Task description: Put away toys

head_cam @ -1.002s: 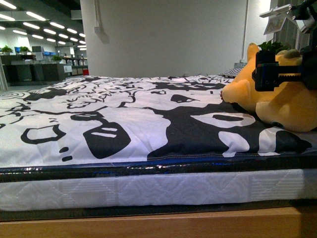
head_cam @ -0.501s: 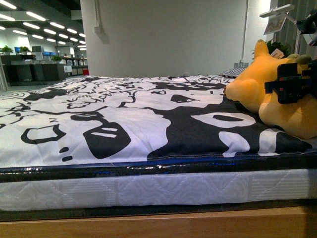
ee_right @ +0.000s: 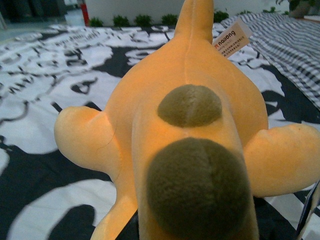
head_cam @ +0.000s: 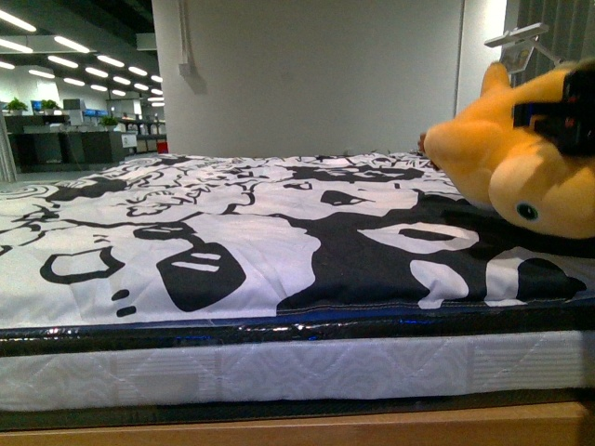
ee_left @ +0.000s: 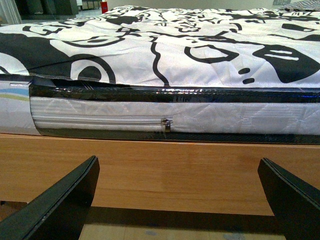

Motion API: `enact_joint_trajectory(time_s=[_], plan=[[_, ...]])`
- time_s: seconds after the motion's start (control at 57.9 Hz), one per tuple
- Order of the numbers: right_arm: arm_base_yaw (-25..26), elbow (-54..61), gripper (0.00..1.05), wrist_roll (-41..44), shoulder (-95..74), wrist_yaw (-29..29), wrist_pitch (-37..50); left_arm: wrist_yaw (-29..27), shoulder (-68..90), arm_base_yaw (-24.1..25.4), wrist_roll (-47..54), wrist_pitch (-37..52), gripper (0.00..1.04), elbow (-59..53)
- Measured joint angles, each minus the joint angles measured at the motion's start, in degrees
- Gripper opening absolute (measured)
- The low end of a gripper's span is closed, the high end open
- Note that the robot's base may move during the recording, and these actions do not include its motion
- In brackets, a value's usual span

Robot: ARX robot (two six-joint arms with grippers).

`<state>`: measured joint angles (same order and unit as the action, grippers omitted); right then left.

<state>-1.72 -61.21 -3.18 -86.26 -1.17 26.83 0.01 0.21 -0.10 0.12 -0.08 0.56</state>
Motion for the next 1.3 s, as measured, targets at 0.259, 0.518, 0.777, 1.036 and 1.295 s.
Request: enact_joint_trajectory(time_s=[0.259,0.518,0.777,1.036,1.295], plan=[[-1.57,5.86,0.08,-6.47,19.43,-3.63,-4.61,0.0,0.0,0.0,0.0,0.0,0.98,0.0],[-4.28,20.63,0.08,-8.37,44.94,-5.11,-12.46,0.0,0.0,0.0,0.0,0.0,0.98,0.0],[-13.35,35.15,0.08,-6.14,64.92,3.65,-19.52,0.0,0.0,0.0,0.0,0.0,0.98,0.0],[-14.71,47.56,0.08,-2.54,72.89,7.45,-17.53,0.0,0.0,0.0,-0.02,0.0,0.98,0.0],[-12.41,55.65,0.08,-0.39,78.51,9.03,-15.04,0.0,0.0,0.0,0.0,0.0,0.98,0.0]])
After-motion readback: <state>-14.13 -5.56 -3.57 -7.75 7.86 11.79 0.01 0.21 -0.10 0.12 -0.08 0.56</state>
